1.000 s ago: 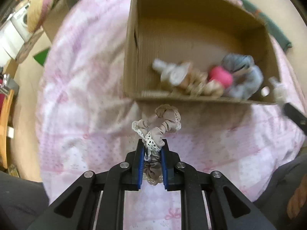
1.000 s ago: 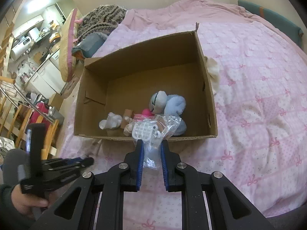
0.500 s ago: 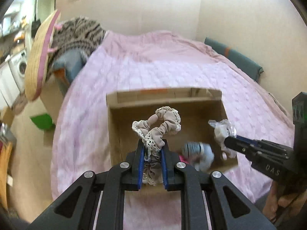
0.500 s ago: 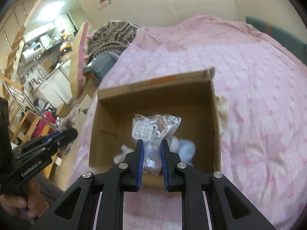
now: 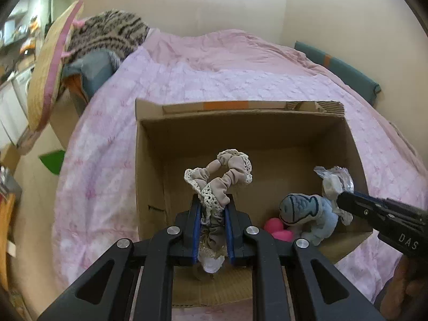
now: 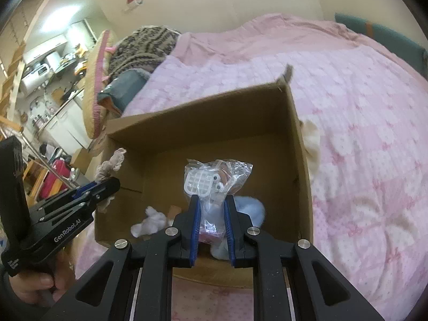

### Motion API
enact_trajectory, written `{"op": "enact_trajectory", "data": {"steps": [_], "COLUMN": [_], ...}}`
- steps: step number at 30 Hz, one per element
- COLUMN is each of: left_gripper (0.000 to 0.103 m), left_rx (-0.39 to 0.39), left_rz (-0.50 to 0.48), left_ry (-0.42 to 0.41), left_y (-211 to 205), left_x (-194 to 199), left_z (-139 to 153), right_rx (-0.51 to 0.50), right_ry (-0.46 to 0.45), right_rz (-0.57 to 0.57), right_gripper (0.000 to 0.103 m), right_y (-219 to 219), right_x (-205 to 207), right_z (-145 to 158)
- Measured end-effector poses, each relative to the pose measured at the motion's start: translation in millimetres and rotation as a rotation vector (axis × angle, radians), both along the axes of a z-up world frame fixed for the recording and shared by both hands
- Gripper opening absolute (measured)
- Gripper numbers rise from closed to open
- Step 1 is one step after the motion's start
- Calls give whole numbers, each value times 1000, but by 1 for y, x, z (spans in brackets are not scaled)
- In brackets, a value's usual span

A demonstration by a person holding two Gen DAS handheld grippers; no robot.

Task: Organize soft objects
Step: 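Carry the plastic bag and brown scrunchie over the box with both grippers, then open both grippers to drop the bag and scrunchie into the box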

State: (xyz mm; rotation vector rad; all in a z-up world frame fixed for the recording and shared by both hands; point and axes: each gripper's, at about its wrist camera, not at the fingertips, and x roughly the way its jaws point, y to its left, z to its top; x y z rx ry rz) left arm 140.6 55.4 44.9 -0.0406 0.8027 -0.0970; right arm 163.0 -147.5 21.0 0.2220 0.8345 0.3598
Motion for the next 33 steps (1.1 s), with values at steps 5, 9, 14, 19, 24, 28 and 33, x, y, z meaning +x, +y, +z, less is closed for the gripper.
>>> {"op": "enact_trajectory", "data": {"steps": [5, 9, 14, 19, 24, 28, 33], "left_gripper": [15, 15, 36, 79, 80, 80, 80], "left_rx": [-43, -31, -35, 21, 36, 66, 91], "left_rz": [32, 18, -31, -31, -24, 0, 11], "left_ry": [11, 27, 50, -2, -14, -33, -58], "left_y": [8, 4, -5, -17, -20, -18, -16], "left_x": [5, 6, 4, -6, -10, -13, -16], "left_z": [-3, -8, -11, -6, -4, 0, 4], "right_rx": [3, -5, 5, 11, 18, 34, 44], "right_ry": [5, 4, 11, 15, 11, 4, 4], "right_rz": [2, 17, 16, 19, 25, 32, 36], "right_gripper": [19, 19, 19, 19, 19, 19, 19], "right_y": [2, 4, 2, 1, 2, 2, 3], "right_x": [2, 2, 6, 8, 8, 8, 9], "right_z": [-5, -6, -7, -7, -7, -6, -5]}}
